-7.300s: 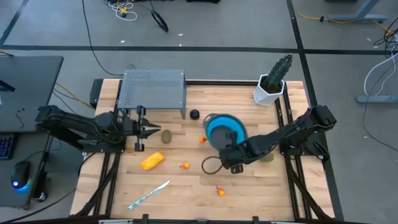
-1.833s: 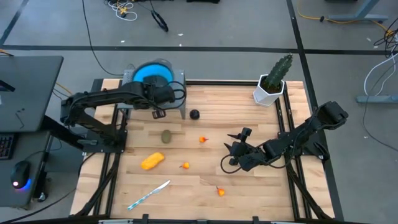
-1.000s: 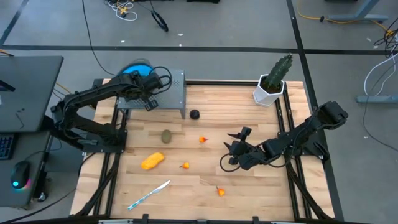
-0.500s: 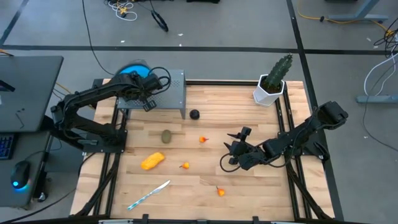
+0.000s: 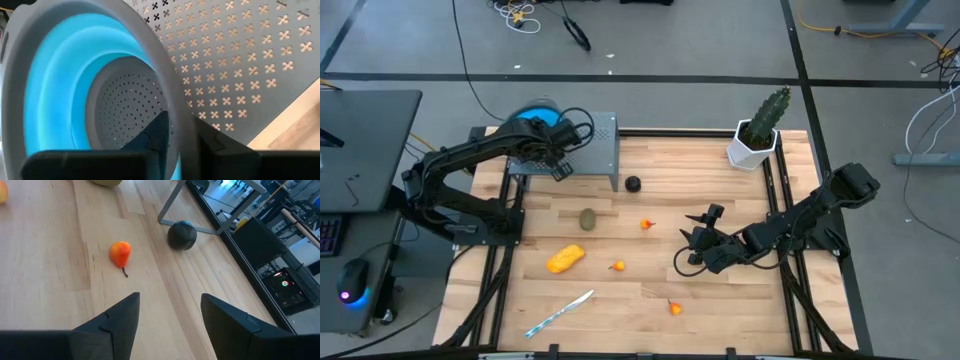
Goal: Pick & Place Fruit
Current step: Put the blue strainer bowl on the shelf, then put the left brown kiwi into the blue strainer bowl on the shelf
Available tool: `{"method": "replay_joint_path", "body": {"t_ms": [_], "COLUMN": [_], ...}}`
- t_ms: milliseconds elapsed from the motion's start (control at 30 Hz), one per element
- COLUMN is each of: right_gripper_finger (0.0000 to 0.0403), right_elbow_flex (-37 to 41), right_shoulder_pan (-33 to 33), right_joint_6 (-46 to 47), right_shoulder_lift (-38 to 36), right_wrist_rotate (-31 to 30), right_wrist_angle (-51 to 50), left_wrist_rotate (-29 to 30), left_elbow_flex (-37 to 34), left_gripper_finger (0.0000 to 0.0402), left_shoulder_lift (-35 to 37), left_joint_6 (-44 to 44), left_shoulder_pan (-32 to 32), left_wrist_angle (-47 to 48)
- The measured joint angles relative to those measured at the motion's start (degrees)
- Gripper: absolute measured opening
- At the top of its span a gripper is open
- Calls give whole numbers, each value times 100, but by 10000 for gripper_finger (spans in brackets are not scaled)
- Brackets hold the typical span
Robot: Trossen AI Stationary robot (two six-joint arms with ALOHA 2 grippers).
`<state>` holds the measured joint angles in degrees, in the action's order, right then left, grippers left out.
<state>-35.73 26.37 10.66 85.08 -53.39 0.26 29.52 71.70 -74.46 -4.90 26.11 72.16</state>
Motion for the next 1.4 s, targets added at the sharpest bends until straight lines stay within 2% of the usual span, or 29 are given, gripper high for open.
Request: {"method": "replay_joint_path", "body": {"t_ms": [367,567,700,833,1033,1267,1400], "right_gripper_finger": [220,220,220,220,220,220,220], "right_elbow_flex": [0,0,0,0,-2,89,201], "right_shoulder_pan": [0,0,0,0,-3,-4,-4], "right_joint_6": [0,0,-2,-8,417,643,642], "right_shoulder_lift": [0,0,0,0,2,2,2], "right_wrist_rotate": [-2,-2,-4,-5,96,163,296], "right_wrist_angle": [2,2,2,25,170,391,663], "left_wrist_rotate": [-82,165,248,172,-156,-513,-557], "left_elbow_flex": [0,15,349,1043,1924,1526,1265], "left_gripper_finger": [142,174,187,189,177,158,161], "left_shoulder_lift": [0,0,-2,-2,9,-277,-537], "left_joint_6": [-200,-196,-283,-622,-1695,-2641,-3282], "left_shoulder_pan": [-156,-319,-423,-671,-1430,-2666,-3319], "left_wrist_angle": [-2,40,332,596,562,278,302]}}
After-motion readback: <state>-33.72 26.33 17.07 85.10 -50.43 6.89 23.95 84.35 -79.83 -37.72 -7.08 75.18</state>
